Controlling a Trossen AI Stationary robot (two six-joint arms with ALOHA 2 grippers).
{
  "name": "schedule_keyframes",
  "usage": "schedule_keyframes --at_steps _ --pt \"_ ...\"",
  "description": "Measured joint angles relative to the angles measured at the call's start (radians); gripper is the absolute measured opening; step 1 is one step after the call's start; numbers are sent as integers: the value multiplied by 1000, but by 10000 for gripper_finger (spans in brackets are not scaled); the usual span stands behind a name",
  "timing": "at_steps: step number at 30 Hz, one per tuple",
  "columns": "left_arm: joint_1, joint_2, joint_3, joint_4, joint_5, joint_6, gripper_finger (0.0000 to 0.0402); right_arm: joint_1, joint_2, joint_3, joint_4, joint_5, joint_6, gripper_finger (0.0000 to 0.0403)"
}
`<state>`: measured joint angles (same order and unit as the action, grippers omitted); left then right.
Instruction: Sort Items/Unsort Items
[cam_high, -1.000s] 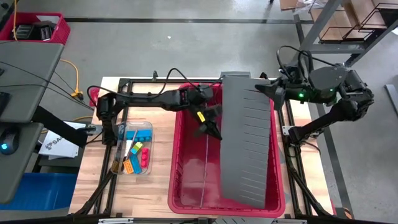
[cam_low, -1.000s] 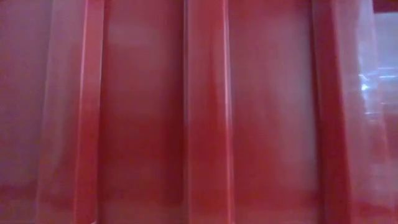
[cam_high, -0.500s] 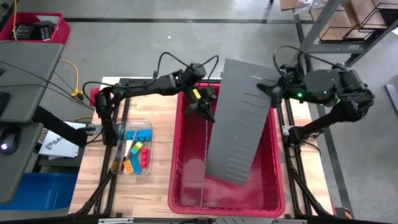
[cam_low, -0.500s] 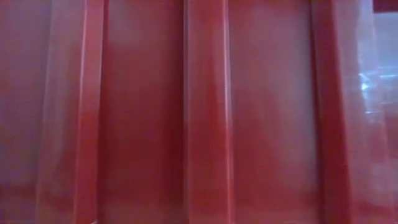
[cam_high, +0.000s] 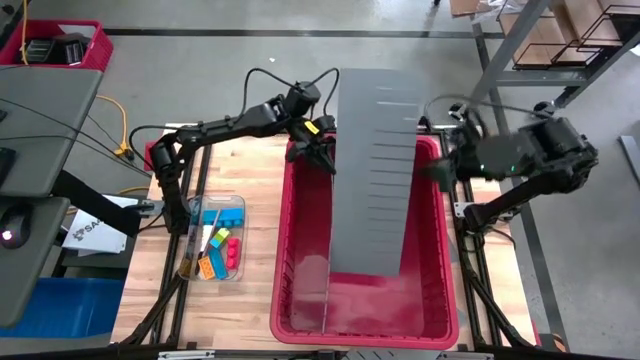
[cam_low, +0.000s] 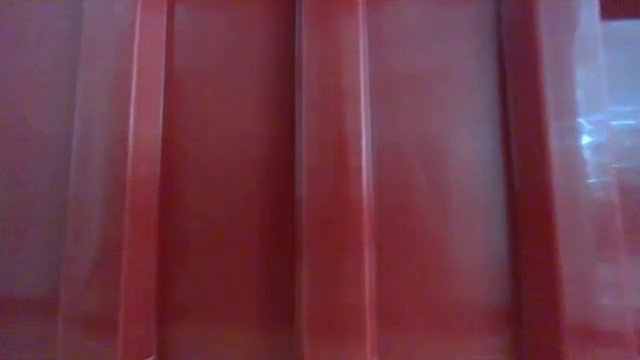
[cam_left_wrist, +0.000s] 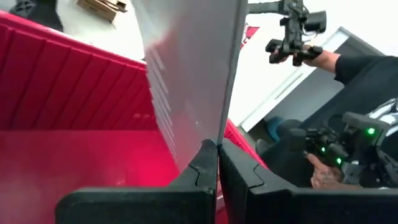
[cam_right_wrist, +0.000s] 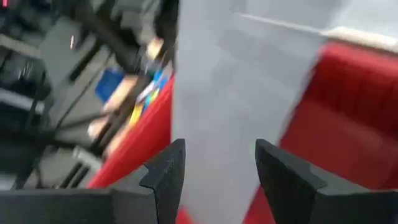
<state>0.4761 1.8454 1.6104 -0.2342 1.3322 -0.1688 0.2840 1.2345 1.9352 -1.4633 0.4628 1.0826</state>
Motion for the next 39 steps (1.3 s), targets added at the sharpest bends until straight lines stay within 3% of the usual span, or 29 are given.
schedule_keyframes --at_steps 6,9,13,19,27,31,39 --pt "11 0 0 59 25 -63 1 168 36 -26 -79 -102 192 185" --pt "8 0 0 135 44 -128 1 295 60 -98 -66 -95 309 185" --pt "1 1 -1 238 40 -212 1 464 62 -239 -21 -16 527 185" --pt "0 1 0 187 -85 -173 1 621 64 -422 131 175 816 185" --pt "-6 2 0 149 -211 -154 1 653 64 -507 201 258 908 185" --pt "-18 4 0 35 -463 -158 5 632 64 -511 188 308 907 185" --pt "-33 21 9 -13 -617 -298 105 619 64 -511 189 312 881 185"
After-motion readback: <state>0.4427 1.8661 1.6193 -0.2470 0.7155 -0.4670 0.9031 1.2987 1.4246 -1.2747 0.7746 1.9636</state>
